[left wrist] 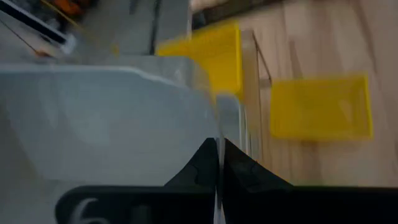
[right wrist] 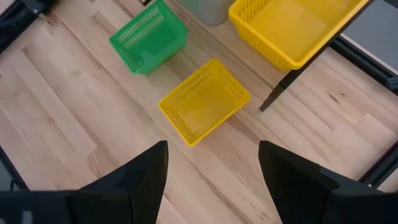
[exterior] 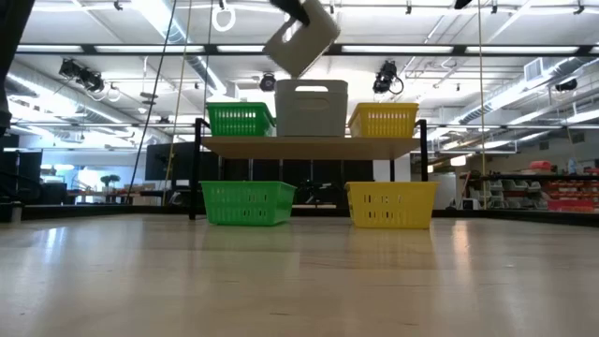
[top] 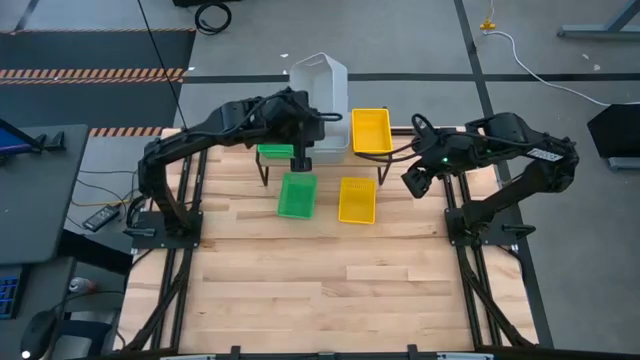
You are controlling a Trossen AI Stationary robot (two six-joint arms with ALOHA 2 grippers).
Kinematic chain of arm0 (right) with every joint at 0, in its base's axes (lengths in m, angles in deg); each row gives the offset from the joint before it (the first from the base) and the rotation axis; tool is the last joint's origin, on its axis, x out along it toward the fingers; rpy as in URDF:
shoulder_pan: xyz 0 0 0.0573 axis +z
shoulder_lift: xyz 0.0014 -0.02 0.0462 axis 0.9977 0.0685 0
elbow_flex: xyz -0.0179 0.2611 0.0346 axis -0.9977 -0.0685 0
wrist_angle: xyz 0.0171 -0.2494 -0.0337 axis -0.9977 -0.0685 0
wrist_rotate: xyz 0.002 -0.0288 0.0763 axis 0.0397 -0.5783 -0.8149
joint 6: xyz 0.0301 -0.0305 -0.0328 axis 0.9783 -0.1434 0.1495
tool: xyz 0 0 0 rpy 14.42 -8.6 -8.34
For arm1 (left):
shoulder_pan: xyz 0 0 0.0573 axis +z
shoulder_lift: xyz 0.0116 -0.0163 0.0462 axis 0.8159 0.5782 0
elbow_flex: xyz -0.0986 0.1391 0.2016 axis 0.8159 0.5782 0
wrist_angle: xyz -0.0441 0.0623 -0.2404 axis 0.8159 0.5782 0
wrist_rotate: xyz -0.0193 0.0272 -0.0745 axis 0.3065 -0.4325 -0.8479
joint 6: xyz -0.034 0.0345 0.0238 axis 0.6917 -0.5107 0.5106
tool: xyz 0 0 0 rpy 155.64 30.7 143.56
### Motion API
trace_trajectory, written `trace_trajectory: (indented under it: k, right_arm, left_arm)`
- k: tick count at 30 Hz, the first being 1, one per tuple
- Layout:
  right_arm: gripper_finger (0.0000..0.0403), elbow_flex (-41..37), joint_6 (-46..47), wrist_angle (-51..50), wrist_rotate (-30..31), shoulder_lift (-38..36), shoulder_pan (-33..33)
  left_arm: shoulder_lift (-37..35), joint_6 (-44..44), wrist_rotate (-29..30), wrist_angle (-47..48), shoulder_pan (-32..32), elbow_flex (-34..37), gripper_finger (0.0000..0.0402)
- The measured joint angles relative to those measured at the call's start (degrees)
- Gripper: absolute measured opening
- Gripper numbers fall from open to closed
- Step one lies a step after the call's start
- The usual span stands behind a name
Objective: Stack baskets on shelf by color
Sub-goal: Stack the gray bin on top of the gray bins on the shelf
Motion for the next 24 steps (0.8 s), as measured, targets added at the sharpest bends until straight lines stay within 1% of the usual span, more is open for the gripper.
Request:
trace_trajectory:
  k: [1, 3, 6, 10, 18, 24]
  right_arm:
    - [0.0256, 0.0, 0.05, 0.02, -0.01, -0.27, 0.0]
    - [0.0256, 0.0, 0.2, 0.04, -0.01, -0.76, 0.0]
    - [0.0256, 0.0, 0.22, 0.02, 0.0, -1.16, 0.0]
    - [0.0256, 0.0, 0.17, 0.02, 0.11, -1.22, 0.0]
    - [0.0256, 0.0, -0.1, 0.03, 2.97, -1.22, 0.0]
    - [0.0256, 0.0, -0.31, 0.04, 3.03, -1.21, 0.0]
  left_arm:
    - [0.25, -0.45, -0.73, 1.41, 0.64, 0.08, 0.0007]
    - [0.98, -0.47, -2.96, 1.38, 1.36, 0.06, 0.0007]
    - [1.2, -0.63, -4.23, 3.0, 2.3, 0.08, 0.0007]
    - [1.44, -0.63, -4.23, 3.1, 2.31, 0.03, 0.0007]
    - [2.14, 0.07, -4.25, 2.28, 2.33, 0.03, 0.0007]
    - [3.54, 1.23, -4.25, 3.16, 2.51, 0.01, 0.0023]
